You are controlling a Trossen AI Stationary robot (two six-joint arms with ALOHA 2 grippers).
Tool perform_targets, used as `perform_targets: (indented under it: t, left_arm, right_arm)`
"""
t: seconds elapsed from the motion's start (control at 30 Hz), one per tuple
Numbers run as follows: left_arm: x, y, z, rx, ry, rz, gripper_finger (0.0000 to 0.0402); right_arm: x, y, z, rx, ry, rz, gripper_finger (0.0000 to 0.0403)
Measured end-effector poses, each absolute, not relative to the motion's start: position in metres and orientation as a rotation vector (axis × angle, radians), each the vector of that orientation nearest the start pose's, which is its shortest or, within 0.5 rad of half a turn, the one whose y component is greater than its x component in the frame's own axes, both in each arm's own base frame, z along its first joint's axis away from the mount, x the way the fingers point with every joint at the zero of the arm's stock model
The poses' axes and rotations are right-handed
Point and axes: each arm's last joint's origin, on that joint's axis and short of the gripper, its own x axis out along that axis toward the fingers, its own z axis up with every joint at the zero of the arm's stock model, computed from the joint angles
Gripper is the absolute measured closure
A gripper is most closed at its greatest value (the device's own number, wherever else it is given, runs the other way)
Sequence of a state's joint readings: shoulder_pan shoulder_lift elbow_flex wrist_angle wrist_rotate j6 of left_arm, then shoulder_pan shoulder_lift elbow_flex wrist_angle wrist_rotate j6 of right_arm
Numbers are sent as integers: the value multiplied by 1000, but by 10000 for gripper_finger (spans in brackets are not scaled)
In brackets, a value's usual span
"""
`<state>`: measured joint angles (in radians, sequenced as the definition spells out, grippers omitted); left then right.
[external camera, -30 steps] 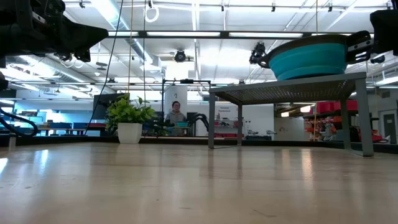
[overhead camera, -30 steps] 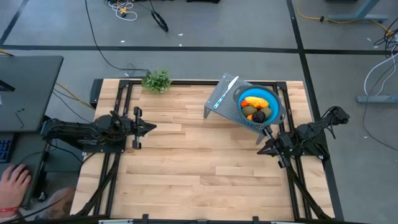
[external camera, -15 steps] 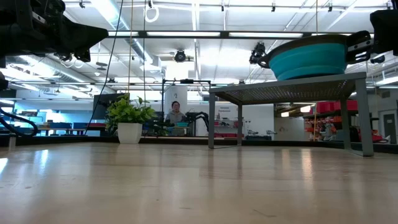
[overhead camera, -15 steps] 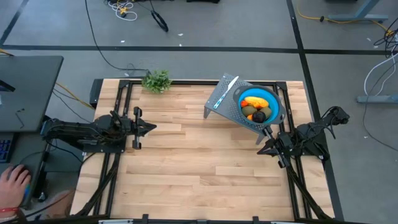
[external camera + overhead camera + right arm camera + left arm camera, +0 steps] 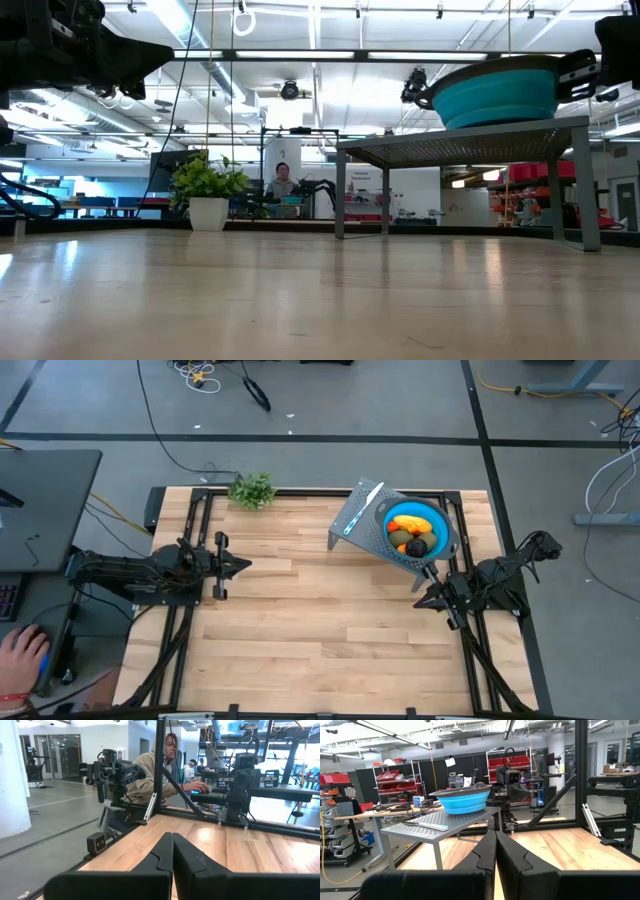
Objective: Pick & Place Fruit
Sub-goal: Return to Home Position
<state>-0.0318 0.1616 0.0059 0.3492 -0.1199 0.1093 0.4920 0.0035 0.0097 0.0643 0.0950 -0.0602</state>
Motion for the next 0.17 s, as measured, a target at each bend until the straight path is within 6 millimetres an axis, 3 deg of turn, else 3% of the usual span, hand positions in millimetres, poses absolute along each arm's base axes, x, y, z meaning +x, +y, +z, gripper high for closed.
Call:
perform_targets:
  t: [0.17]
  left_arm:
    - [106,0,186,94,-188,98,385]
  right_arm:
    - [87,43,173,-39,-80,395,400]
